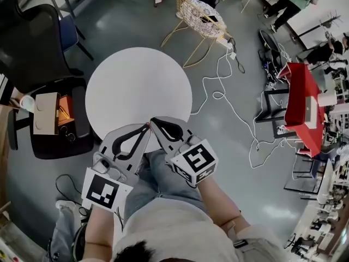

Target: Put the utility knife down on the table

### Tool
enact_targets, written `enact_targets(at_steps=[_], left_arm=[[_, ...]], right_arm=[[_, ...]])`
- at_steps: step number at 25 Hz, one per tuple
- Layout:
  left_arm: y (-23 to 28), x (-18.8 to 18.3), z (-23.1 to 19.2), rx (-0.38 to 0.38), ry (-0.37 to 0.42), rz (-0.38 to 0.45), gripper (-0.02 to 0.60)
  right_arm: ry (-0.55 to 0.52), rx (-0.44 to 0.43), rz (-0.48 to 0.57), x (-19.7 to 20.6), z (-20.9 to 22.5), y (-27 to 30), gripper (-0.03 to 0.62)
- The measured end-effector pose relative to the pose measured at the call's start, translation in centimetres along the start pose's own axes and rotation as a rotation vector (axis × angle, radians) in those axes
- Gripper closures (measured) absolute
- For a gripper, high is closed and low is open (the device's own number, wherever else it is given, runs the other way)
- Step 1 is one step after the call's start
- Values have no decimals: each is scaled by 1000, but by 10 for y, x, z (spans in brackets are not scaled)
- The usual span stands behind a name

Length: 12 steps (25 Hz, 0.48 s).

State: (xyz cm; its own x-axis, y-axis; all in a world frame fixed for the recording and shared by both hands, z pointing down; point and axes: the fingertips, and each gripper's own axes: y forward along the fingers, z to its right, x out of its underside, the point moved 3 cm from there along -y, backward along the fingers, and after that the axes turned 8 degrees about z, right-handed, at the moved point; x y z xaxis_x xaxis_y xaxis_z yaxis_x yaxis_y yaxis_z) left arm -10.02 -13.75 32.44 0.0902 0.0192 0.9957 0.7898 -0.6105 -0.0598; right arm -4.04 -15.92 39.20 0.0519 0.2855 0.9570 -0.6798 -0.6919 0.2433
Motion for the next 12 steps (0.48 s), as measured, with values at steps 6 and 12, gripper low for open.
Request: enact_targets(at_steps=[6, 12], left_arm=[[-3, -17, 16, 7, 11, 32, 572], [-5, -30, 30, -3, 36, 39, 572]], right_arm=[[-35, -16, 163, -51, -15, -34, 586], [-74, -54, 287, -84, -32, -67, 586]])
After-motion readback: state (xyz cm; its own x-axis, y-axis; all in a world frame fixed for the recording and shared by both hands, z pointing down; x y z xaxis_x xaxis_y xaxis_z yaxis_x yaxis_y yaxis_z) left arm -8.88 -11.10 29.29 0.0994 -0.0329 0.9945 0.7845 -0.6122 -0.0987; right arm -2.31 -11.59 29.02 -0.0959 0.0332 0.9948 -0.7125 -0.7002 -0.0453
